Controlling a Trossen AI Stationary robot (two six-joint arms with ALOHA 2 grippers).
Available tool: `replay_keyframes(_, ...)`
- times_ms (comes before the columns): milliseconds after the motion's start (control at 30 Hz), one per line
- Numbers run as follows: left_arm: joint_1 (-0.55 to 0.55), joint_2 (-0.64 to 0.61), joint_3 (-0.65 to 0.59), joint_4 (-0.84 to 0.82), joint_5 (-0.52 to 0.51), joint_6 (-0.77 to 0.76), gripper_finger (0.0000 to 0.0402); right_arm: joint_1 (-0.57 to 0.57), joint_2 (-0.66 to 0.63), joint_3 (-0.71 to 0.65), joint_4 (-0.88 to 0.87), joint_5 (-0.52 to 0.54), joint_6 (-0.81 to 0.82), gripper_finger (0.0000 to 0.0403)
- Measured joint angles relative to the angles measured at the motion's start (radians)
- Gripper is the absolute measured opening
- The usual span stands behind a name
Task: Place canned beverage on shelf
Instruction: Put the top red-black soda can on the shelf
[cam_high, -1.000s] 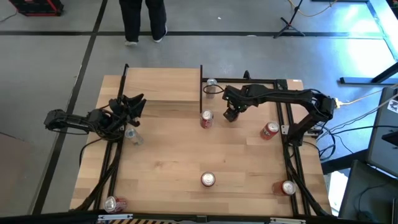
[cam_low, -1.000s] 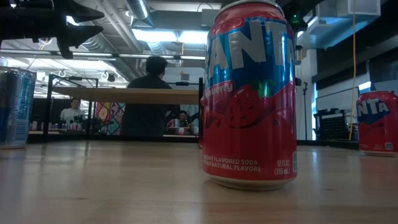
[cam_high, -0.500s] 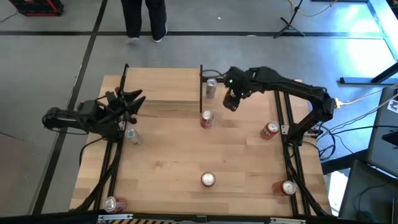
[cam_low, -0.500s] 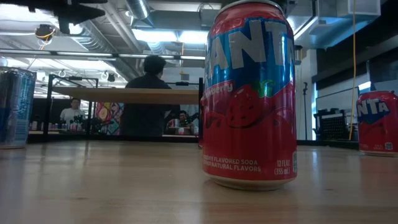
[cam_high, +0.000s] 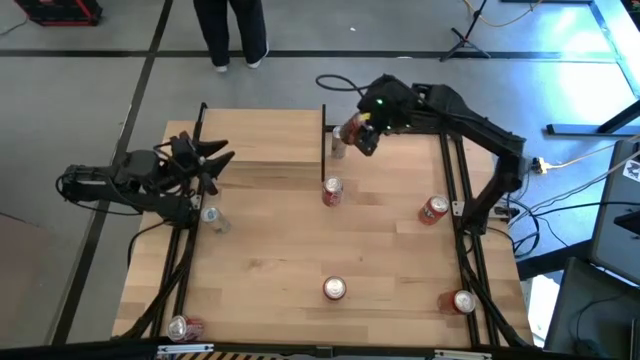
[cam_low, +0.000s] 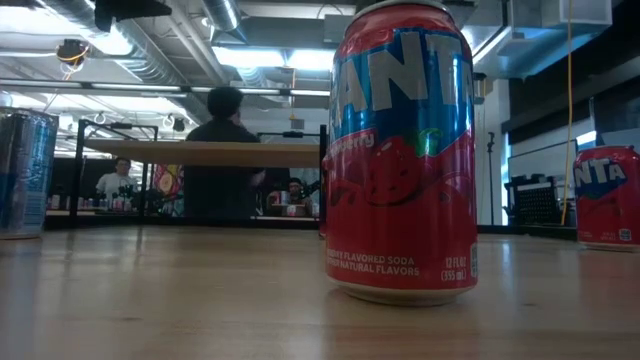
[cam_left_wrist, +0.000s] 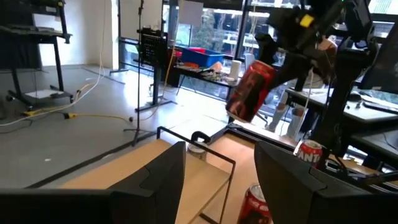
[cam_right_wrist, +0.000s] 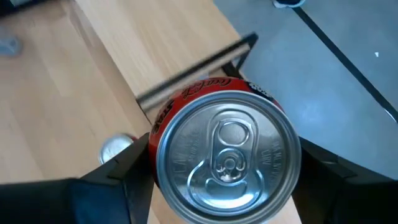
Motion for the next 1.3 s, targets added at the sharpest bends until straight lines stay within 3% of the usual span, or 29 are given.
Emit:
replay_keyframes(133,0.000,0.000,0.000,-0.001,0.001,-0.005,0.0185,0.000,0.103,0.143,-0.026,-0.002,0.022,0.0267)
replay_keyframes(300,0.000,0.000,0.000,-0.002,0.002,-0.004,0.0185,0.000,0.233,0.266,-0.016,-0.086,0.063,0.0267)
replay_keyframes(400,0.000,0.000,0.000,-0.003,0.002,-0.004,0.0186,0.000,0.254,0.246,0.042,-0.130,0.091,0.0267)
replay_keyframes(1067,0.000,0.060,-0.001,-0.004,-0.029,0.057,0.0186,-0.042,0.361,0.243,0.215,-0.103,0.095,0.0267)
replay_keyframes(1300,0.033,0.156,0.013,0.025,-0.021,0.050,0.0230,-0.045,0.364,0.243,0.203,-0.117,0.069,0.0267)
